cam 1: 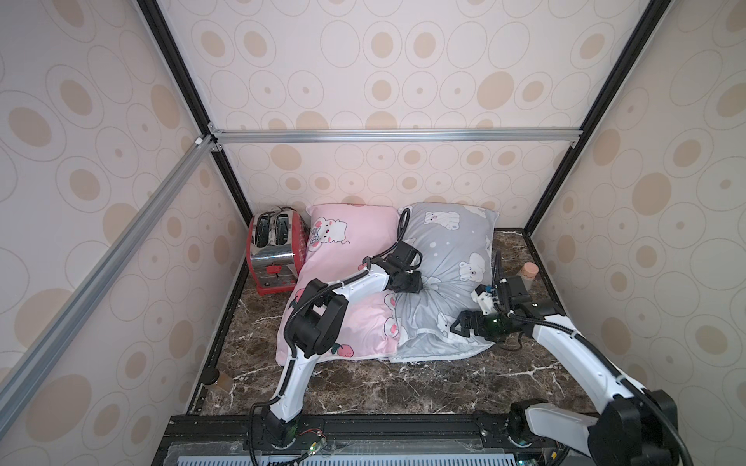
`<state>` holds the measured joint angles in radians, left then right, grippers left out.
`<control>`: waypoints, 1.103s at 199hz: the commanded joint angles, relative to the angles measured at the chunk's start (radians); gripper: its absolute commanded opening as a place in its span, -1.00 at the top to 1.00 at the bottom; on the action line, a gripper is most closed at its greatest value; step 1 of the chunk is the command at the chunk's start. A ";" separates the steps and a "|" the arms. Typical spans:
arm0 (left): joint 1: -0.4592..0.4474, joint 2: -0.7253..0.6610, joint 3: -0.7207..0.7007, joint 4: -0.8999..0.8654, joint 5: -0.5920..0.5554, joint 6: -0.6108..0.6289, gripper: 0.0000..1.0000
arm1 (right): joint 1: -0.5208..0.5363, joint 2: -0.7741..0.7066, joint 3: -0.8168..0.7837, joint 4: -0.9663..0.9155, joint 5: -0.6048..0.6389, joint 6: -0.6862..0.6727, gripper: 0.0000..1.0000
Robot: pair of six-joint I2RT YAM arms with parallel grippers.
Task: Zip up pillowcases
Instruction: Adjust the pillowcase at the center of the board.
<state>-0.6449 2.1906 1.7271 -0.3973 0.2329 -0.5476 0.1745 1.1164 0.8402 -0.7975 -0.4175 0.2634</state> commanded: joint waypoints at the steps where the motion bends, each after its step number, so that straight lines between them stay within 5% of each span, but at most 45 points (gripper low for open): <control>1: 0.104 0.101 -0.017 -0.130 -0.230 0.057 0.15 | -0.024 -0.036 0.042 -0.119 0.157 -0.032 -0.98; 37: 0.105 0.109 -0.006 -0.137 -0.221 0.067 0.16 | -0.118 0.076 0.103 -0.041 0.181 -0.070 -0.99; 88: 0.112 0.116 0.009 -0.127 -0.205 0.066 0.22 | -0.117 0.274 0.074 -0.043 -0.073 -0.113 -0.95; 133: 0.144 0.141 0.055 -0.147 -0.190 0.078 0.24 | -0.104 0.059 0.000 -0.125 -0.224 -0.014 -0.69; 192: 0.161 0.173 0.098 -0.153 -0.168 0.072 0.27 | -0.105 -0.153 -0.020 -0.292 -0.232 0.102 -0.47; 220: 0.161 0.173 0.100 -0.152 -0.167 0.070 0.28 | -0.105 -0.202 -0.052 -0.337 -0.190 0.109 -0.19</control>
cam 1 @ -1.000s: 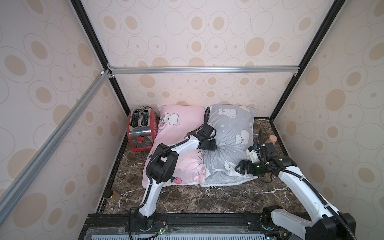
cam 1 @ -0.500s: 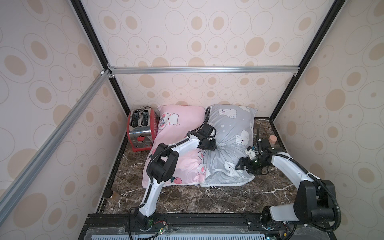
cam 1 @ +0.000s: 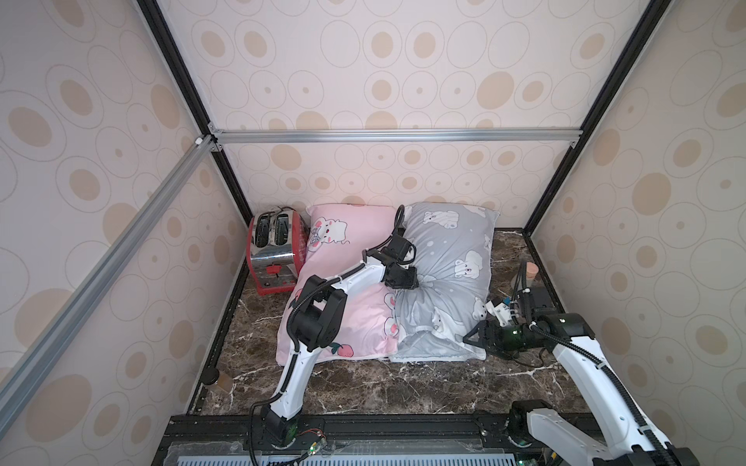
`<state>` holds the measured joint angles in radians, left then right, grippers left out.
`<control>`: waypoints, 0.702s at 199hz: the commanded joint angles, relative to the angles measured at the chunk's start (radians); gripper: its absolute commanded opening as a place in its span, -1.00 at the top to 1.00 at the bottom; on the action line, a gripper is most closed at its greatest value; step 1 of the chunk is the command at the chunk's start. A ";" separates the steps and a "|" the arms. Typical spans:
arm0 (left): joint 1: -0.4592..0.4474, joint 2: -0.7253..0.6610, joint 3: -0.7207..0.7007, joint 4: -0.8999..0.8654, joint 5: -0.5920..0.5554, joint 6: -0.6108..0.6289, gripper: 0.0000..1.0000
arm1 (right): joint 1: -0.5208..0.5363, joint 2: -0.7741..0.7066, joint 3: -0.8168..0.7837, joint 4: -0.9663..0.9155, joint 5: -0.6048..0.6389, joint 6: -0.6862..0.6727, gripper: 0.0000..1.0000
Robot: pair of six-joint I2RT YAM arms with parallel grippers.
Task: Zip up pillowcases
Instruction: Adjust the pillowcase at the center of the board.
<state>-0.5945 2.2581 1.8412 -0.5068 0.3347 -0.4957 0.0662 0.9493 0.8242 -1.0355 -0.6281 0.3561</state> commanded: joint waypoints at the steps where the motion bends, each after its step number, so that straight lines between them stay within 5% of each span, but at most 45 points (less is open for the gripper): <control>1: 0.111 0.106 -0.014 -0.042 -0.269 0.018 0.28 | 0.003 -0.037 -0.037 -0.100 0.023 0.017 -0.18; 77: 0.111 0.045 -0.067 -0.016 -0.267 0.016 0.28 | 0.003 -0.036 -0.062 -0.076 0.134 0.046 0.29; 140: 0.111 0.043 -0.066 -0.022 -0.261 0.026 0.29 | 0.003 -0.014 -0.008 -0.058 0.308 0.032 -0.28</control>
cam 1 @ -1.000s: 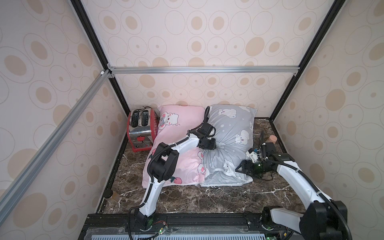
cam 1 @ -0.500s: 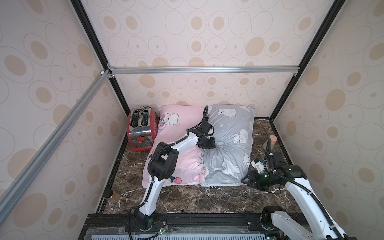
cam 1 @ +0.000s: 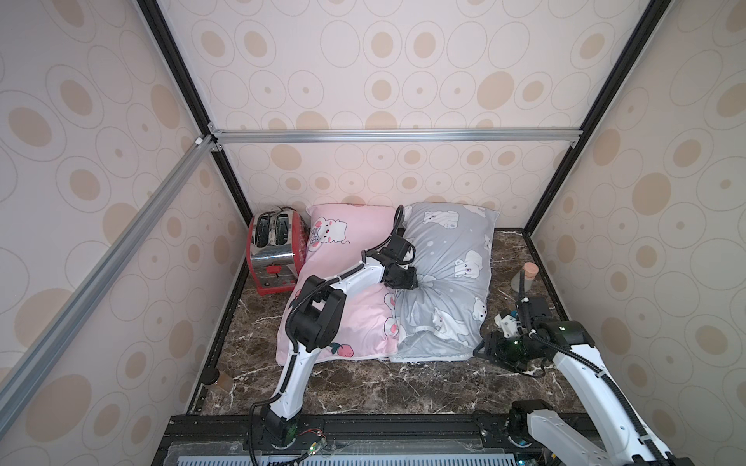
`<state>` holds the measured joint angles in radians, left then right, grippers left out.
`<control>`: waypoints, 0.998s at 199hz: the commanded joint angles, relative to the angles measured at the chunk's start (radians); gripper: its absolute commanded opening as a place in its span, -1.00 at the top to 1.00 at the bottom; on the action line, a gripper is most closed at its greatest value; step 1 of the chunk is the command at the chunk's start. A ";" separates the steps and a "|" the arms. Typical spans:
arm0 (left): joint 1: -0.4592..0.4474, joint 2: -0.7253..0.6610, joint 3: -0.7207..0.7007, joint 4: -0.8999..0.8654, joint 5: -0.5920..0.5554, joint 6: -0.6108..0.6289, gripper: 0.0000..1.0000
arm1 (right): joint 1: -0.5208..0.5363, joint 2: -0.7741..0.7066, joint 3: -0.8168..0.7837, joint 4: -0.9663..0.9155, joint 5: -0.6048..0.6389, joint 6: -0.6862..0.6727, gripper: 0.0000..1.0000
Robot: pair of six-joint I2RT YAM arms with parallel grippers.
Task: Zip up pillowcases
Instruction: Adjust the pillowcase at the center of the board, then pick up the pillowcase from the center of the board.
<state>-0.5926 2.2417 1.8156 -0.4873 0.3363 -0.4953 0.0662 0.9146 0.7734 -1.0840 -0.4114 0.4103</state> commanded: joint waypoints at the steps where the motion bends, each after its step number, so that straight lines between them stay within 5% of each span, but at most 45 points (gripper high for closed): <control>1: 0.109 0.059 -0.040 -0.041 -0.263 0.027 0.29 | 0.003 0.022 0.043 -0.009 0.094 -0.023 -0.28; 30: 0.109 0.061 -0.040 -0.043 -0.264 0.027 0.30 | 0.003 0.064 0.056 0.029 0.086 -0.044 -0.17; 49: 0.109 0.062 -0.040 -0.043 -0.263 0.024 0.30 | 0.004 0.067 0.049 0.045 0.030 -0.033 0.13; 69: 0.108 0.063 -0.038 -0.049 -0.268 0.027 0.30 | 0.003 0.058 0.045 0.021 -0.014 -0.018 0.15; 152: 0.109 0.045 -0.054 -0.056 -0.273 0.035 0.26 | 0.003 0.054 0.035 0.023 0.047 -0.030 0.70; 166: 0.109 0.025 -0.063 -0.056 -0.273 0.039 0.09 | 0.003 0.059 0.038 0.021 0.054 -0.030 0.80; 199: 0.108 -0.079 -0.092 -0.059 -0.272 0.070 -0.69 | 0.002 0.056 0.042 0.019 0.054 -0.024 1.00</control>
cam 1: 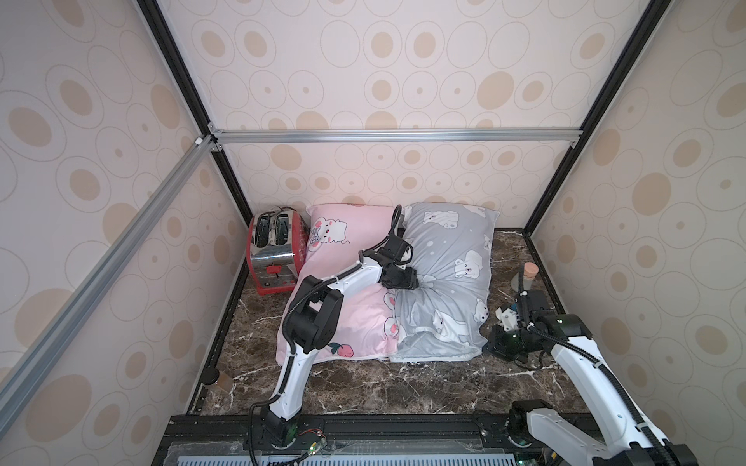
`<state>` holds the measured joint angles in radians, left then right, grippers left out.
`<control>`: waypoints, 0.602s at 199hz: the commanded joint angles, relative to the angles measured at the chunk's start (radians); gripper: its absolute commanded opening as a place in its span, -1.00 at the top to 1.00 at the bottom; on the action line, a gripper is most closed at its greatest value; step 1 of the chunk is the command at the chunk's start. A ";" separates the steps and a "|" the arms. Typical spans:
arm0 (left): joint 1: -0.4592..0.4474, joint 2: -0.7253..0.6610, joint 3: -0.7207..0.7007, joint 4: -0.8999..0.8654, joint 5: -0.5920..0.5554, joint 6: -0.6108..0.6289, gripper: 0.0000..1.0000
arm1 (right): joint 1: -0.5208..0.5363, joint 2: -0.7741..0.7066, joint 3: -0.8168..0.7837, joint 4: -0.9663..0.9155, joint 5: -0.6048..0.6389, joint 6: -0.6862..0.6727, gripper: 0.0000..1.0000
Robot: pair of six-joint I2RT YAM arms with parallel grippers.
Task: Zip up pillowcases
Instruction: Pick up the pillowcase from the center of the board.
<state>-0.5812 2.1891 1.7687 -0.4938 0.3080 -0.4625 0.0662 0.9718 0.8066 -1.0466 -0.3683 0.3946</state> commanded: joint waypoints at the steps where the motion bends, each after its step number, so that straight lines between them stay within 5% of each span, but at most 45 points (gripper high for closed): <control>1: 0.097 -0.031 -0.046 -0.053 -0.244 0.038 -0.71 | 0.002 -0.001 0.010 -0.020 0.012 -0.008 1.00; 18: 0.096 -0.125 -0.058 -0.065 -0.253 0.058 -0.89 | 0.002 -0.002 0.030 -0.039 0.004 -0.014 1.00; 55: 0.063 -0.338 -0.049 -0.161 -0.264 0.079 -0.82 | 0.002 -0.014 0.101 -0.111 -0.057 -0.050 1.00; 87: -0.046 -0.509 -0.171 -0.149 -0.106 0.016 -0.45 | 0.002 -0.040 0.126 -0.132 -0.219 -0.073 1.00; 120: -0.159 -0.637 -0.529 0.247 0.152 -0.239 -0.05 | 0.002 -0.082 0.138 -0.145 -0.391 -0.097 1.00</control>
<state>-0.6636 1.5558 1.4342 -0.4480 0.2611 -0.5198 0.0662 0.9264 0.9184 -1.1469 -0.5838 0.3412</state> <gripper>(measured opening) 0.565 0.052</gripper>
